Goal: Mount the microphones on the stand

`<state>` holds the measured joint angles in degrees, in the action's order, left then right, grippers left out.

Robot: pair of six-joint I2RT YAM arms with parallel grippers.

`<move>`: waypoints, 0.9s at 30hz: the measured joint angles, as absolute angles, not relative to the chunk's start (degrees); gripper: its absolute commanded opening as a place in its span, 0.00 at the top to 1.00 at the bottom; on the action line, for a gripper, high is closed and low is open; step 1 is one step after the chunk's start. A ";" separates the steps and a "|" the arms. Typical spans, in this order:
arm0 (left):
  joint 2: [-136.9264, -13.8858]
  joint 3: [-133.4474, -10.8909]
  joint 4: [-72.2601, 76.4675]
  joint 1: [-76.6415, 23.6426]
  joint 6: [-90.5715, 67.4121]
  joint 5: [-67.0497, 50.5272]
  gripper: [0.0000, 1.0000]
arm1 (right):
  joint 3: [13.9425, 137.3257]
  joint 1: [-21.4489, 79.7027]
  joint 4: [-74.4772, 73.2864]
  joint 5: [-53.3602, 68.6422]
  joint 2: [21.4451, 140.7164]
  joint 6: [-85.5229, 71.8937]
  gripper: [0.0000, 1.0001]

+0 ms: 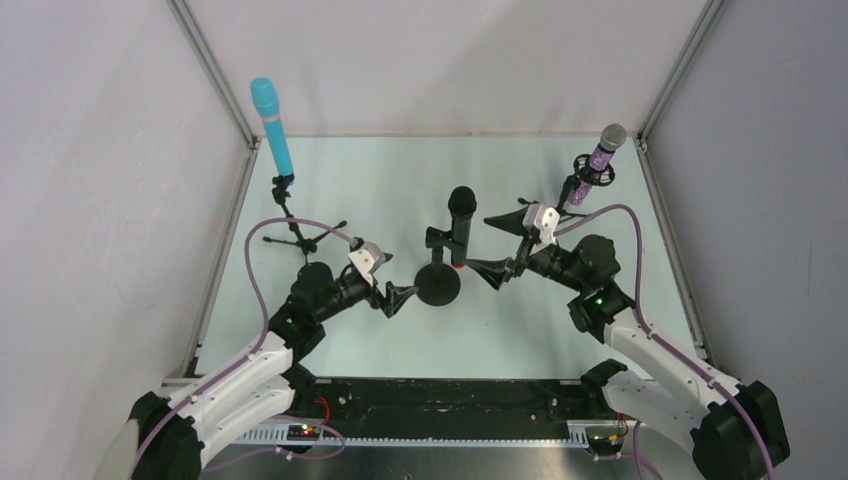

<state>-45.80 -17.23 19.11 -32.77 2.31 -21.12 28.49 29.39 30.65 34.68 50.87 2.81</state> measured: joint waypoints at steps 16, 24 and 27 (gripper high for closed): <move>-62.11 -20.73 29.61 -32.77 3.31 -26.02 0.00 | 11.49 29.41 32.25 33.82 47.22 -3.33 0.02; -71.77 -28.38 35.62 -32.49 4.10 -31.97 0.04 | 10.09 29.89 34.61 33.65 47.29 -4.69 0.02; -74.54 -30.17 37.91 -32.38 4.05 -33.80 0.08 | 10.09 29.95 34.74 33.41 47.29 -4.80 0.02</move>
